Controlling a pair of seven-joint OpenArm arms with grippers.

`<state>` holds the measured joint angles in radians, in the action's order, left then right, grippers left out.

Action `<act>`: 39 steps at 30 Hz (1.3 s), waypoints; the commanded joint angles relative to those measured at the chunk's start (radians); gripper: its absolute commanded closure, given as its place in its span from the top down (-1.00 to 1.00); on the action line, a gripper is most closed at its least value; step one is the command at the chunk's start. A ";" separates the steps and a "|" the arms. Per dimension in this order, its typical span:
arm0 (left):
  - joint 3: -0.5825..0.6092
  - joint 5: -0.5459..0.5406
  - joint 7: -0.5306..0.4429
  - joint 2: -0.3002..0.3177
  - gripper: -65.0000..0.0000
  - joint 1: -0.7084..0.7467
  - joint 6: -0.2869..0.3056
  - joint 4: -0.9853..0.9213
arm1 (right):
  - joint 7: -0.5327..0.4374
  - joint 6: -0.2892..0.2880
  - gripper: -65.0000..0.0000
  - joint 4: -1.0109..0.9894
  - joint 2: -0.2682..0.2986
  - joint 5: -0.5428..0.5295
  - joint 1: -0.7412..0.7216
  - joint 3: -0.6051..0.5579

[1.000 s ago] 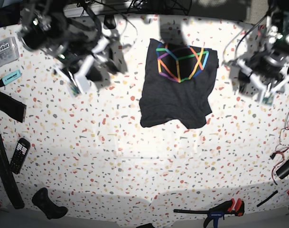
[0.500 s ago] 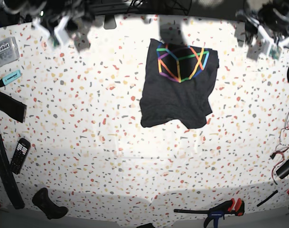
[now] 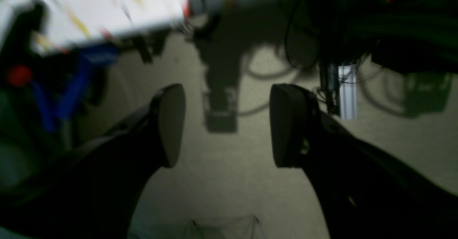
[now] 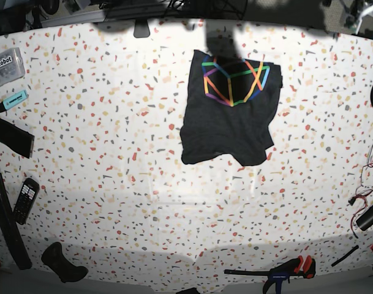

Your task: Fold the T-shirt properly

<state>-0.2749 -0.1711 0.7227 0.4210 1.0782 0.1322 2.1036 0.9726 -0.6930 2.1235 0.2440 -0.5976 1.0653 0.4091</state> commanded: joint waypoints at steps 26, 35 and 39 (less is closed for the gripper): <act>0.035 0.119 -0.695 -0.067 0.09 -0.633 0.317 -1.535 | -0.402 0.107 -0.01 -1.382 0.195 0.287 -0.654 -0.682; 0.245 0.157 -0.799 -0.125 0.09 -0.708 0.196 -1.647 | -0.580 0.275 -0.01 -1.661 0.101 0.397 -0.899 -0.816; 0.250 0.163 -0.798 -0.150 0.09 -0.733 0.187 -1.646 | -0.643 0.309 -0.01 -1.691 0.079 0.382 -0.921 -0.815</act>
<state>-0.0242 -0.0048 -0.0708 0.2562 0.3397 0.3229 0.4576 0.3183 -0.3809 0.4358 0.3149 -0.2161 0.1360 -0.4065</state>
